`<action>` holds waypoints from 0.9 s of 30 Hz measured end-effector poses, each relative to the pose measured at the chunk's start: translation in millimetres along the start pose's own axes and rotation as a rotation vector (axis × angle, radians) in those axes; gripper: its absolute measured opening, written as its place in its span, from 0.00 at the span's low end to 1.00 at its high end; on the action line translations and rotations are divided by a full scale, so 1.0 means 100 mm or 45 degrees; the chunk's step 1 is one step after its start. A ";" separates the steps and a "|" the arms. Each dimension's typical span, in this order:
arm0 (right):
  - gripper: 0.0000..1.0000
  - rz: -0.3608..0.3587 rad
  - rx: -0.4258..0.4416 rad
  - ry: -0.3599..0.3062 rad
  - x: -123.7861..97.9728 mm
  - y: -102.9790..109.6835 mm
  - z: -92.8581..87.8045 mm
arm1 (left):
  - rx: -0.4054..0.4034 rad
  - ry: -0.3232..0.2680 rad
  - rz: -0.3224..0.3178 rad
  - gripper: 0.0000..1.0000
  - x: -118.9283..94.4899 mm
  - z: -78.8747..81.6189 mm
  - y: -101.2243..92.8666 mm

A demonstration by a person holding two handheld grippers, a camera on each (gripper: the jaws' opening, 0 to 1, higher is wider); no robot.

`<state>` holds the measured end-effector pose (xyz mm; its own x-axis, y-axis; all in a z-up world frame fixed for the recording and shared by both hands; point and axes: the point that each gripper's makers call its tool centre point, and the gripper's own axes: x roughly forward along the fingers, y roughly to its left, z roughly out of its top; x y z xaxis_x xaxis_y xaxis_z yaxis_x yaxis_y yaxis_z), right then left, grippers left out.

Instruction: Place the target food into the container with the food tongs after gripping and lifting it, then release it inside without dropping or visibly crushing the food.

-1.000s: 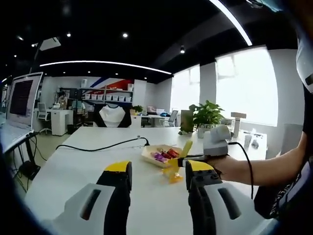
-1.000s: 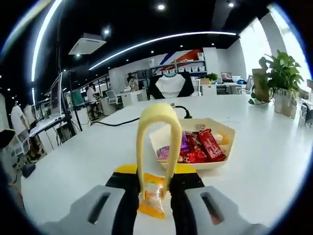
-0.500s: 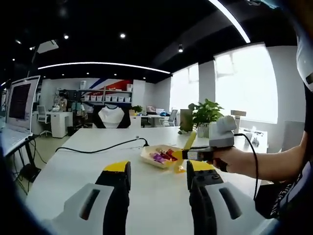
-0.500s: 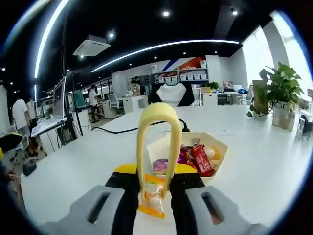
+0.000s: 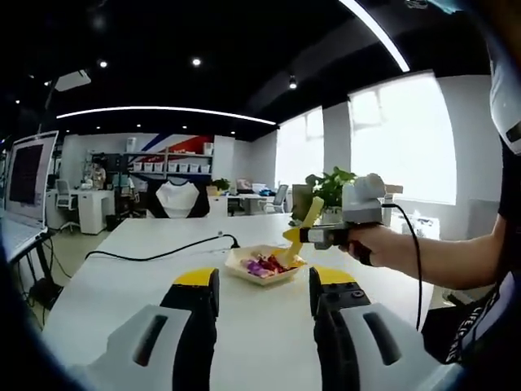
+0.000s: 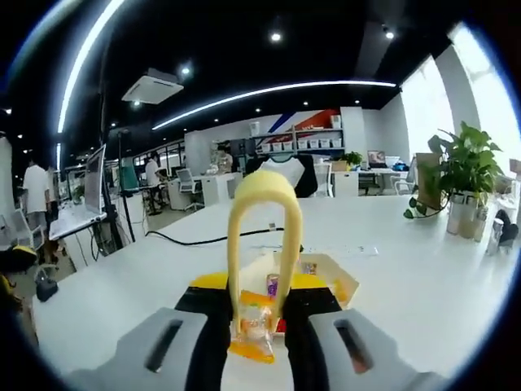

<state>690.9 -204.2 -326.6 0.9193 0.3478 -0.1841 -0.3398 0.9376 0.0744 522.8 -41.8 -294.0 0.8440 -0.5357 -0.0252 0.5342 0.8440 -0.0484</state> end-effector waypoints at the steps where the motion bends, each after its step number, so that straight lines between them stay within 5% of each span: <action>1: 0.19 0.003 -0.024 0.003 0.02 -0.02 0.02 | 0.009 0.003 0.003 0.48 0.01 0.00 0.00; 12: 0.19 0.058 -0.170 0.005 0.47 -0.26 0.32 | 0.059 0.030 -0.010 0.49 0.09 -0.01 -0.03; 18: 0.19 0.093 -0.182 0.043 0.86 -0.44 0.41 | 0.148 0.062 0.019 0.50 0.10 0.00 -0.01; 20: 0.19 0.105 -0.109 0.030 0.97 -0.49 0.45 | 0.163 0.072 0.016 0.50 0.12 -0.02 -0.03; 27: 0.19 0.110 -0.162 0.080 1.25 -0.57 0.35 | 0.119 0.079 -0.016 0.50 0.16 -0.04 -0.06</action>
<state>832.5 -214.4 -319.4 0.8728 0.4231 -0.2433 -0.4431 0.8959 -0.0316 533.1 -55.6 -298.1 0.8343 -0.5445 -0.0869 0.5492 0.8345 0.0443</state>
